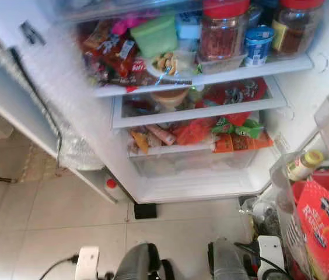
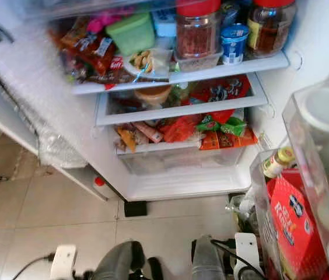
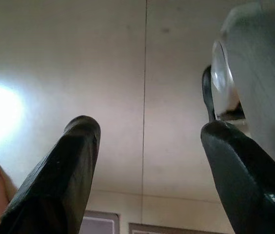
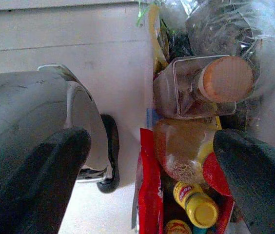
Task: Restocking fridge
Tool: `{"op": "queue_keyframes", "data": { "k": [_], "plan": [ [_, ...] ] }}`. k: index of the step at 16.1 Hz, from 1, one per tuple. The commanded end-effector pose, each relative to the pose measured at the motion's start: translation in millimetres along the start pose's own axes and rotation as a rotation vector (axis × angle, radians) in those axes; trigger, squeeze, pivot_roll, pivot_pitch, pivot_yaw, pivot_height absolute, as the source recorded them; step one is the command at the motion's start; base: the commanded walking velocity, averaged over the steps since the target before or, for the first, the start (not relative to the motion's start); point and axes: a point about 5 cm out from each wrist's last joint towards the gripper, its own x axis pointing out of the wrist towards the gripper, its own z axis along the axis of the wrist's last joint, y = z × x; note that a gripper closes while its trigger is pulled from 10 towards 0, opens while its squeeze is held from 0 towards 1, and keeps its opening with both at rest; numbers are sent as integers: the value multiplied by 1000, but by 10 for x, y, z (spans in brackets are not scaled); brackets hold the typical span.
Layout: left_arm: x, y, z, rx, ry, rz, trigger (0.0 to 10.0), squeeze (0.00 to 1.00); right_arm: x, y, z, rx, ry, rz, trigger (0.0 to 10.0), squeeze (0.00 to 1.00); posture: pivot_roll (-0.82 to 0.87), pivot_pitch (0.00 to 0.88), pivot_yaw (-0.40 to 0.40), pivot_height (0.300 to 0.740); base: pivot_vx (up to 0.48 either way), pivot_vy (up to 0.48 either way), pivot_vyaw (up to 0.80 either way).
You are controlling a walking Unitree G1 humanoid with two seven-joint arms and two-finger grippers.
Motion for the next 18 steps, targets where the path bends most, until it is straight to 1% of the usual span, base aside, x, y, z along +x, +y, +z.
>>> {"op": "queue_keyframes", "data": {
  "k": [1, 4, 9, 12, 13, 15, 18],
  "plan": [
    [-26, 75, -113, 9, 47, 19, 10000, 0, -35, 57, -136, 10, 24, -5, 10000, 0, -104, 191, 93, 640, 0, 0, 0],
    [-26, 74, -120, 19, 55, 15, 10000, 0, -36, 72, -144, 25, 28, 20, 10000, 0, -104, 192, 93, 640, 0, 0, 0],
    [-28, 75, -136, 29, 72, 12, 10000, 0, -39, 71, -148, 32, 25, 15, 10000, 0, -104, 192, 93, 640, 0, 0, 0],
    [-28, 78, -137, 23, 72, 14, 10000, 0, -39, 71, -147, 32, 23, 13, 10000, 0, -102, 191, 93, 640, -324, 266, 0],
    [-28, 84, -134, 40, 75, 18, 10000, 0, -39, 72, -146, 32, 23, 13, 10000, 0, -103, 191, 93, 640, 0, 270, 0],
    [-27, 87, -132, 77, 86, 14, 10000, 0, -38, 73, -145, 31, 23, 14, 10000, 0, -101, 192, 94, 640, 0, 0, 0],
    [-27, 93, -140, 100, 104, 13, 10000, 0, -38, 74, -147, 30, 27, 9, 10000, 0, -102, 193, 95, 640, 0, 0, 0]
  ]
}}
